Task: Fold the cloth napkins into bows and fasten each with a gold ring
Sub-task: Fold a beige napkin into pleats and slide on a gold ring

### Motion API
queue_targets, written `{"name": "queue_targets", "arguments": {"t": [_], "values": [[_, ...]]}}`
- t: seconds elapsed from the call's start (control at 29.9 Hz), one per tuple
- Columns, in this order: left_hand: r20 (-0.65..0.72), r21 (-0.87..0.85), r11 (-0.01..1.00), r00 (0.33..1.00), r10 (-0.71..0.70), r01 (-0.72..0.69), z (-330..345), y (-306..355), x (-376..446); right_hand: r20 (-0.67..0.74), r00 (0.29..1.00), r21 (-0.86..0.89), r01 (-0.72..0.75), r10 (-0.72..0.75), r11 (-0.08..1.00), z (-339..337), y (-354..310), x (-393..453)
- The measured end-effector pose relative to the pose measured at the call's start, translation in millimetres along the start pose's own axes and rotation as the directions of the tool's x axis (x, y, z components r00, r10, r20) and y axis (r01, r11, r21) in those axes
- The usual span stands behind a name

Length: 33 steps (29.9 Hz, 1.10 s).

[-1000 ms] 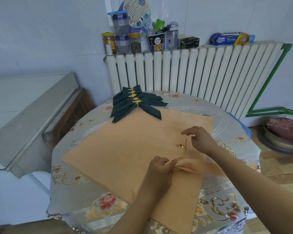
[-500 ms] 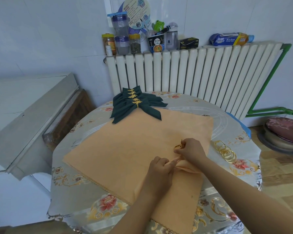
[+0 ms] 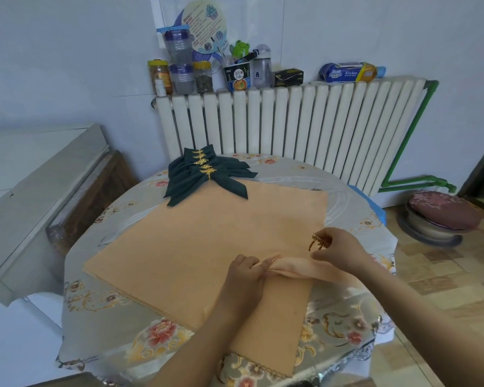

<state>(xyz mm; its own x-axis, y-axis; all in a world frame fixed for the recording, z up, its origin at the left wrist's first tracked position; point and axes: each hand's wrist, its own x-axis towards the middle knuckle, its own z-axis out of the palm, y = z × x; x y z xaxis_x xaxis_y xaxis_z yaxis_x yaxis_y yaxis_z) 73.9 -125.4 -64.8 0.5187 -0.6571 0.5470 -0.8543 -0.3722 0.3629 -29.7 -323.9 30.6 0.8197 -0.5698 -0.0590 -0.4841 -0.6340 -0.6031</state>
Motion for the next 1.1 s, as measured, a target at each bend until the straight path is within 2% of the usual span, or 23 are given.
{"name": "queue_targets", "arguments": {"t": [0.1, 0.27, 0.5, 0.8, 1.0, 1.1], "values": [[-0.001, 0.017, 1.0, 1.0, 0.017, -0.017, -7.9, -3.7, 2.2, 0.074, 0.997, -0.089, -0.002, 0.009, 0.996, -19.5, 13.3, -17.4], [-0.031, 0.077, 0.995, 0.998, 0.059, -0.056, -30.0, -13.3, 0.3, 0.074, 0.997, -0.187, 0.016, -0.002, 0.982, -31.3, 27.3, -37.8], [-0.06, 0.122, 0.992, 0.998, 0.025, -0.017, -60.8, -32.3, -9.1, 0.123, 0.992, -0.161, 0.058, -0.039, 0.985, -21.1, 16.9, -49.2], [-0.053, 0.124, 0.992, 0.999, -0.003, 0.009, -73.0, -26.7, -19.9, 0.102, 0.99, 0.013, 0.1, -0.101, 0.995, -9.2, 1.3, -55.3], [-0.073, 0.124, 0.986, 0.99, 0.118, -0.108, -79.8, -19.1, -22.3, 0.096, 0.985, 0.02, 0.142, -0.143, 0.99, -7.4, -6.2, -56.7], [-0.049, 0.172, 0.971, 0.983, 0.176, -0.166, -85.0, -19.6, -23.9, 0.11, 0.973, -0.062, 0.21, -0.202, 0.976, -10.6, -11.3, -57.2]]}}
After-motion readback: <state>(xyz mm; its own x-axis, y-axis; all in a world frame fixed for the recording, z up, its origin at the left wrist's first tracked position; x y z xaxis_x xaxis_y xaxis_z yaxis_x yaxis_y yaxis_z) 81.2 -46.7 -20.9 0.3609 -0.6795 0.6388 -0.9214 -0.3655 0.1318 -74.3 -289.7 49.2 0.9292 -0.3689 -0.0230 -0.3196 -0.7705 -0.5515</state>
